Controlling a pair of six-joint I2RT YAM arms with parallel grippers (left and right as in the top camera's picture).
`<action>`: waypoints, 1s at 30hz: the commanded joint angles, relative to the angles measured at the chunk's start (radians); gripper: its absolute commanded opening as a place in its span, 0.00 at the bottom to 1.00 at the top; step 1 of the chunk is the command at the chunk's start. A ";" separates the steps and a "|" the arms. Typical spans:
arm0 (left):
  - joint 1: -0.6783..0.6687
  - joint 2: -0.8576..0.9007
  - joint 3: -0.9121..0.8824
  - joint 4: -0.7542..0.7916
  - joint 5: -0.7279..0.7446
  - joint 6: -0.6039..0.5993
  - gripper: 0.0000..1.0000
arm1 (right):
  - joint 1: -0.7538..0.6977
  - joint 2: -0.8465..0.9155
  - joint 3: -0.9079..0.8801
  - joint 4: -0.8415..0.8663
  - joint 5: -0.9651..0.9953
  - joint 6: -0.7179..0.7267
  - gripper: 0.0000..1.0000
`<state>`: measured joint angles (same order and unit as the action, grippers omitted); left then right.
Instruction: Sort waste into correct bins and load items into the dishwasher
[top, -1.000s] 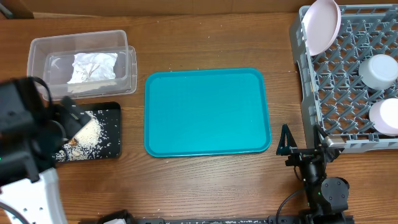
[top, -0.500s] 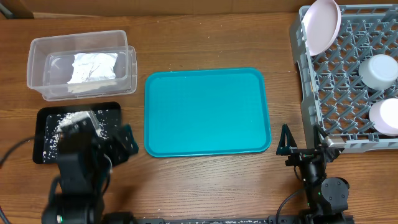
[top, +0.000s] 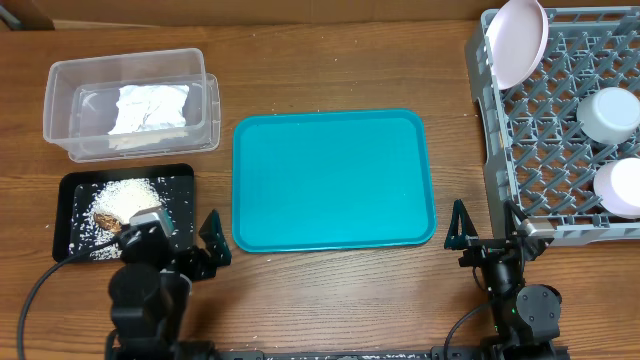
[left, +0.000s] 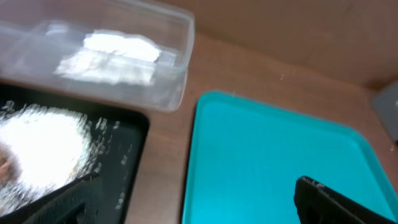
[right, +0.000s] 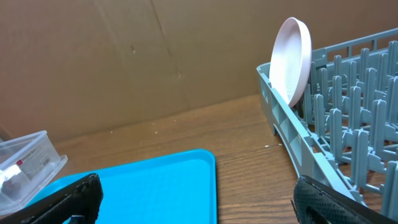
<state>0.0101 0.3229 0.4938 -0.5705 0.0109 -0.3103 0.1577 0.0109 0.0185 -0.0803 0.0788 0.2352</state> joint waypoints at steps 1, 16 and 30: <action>-0.012 -0.044 -0.122 0.123 0.047 0.034 1.00 | -0.004 -0.008 -0.010 0.004 0.006 -0.007 1.00; -0.012 -0.262 -0.404 0.453 0.042 0.022 1.00 | -0.004 -0.008 -0.010 0.004 0.006 -0.007 1.00; -0.013 -0.320 -0.489 0.647 0.030 0.019 1.00 | -0.004 -0.008 -0.010 0.004 0.006 -0.007 1.00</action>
<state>0.0059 0.0181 0.0090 0.0357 0.0566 -0.3031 0.1577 0.0109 0.0185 -0.0803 0.0788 0.2344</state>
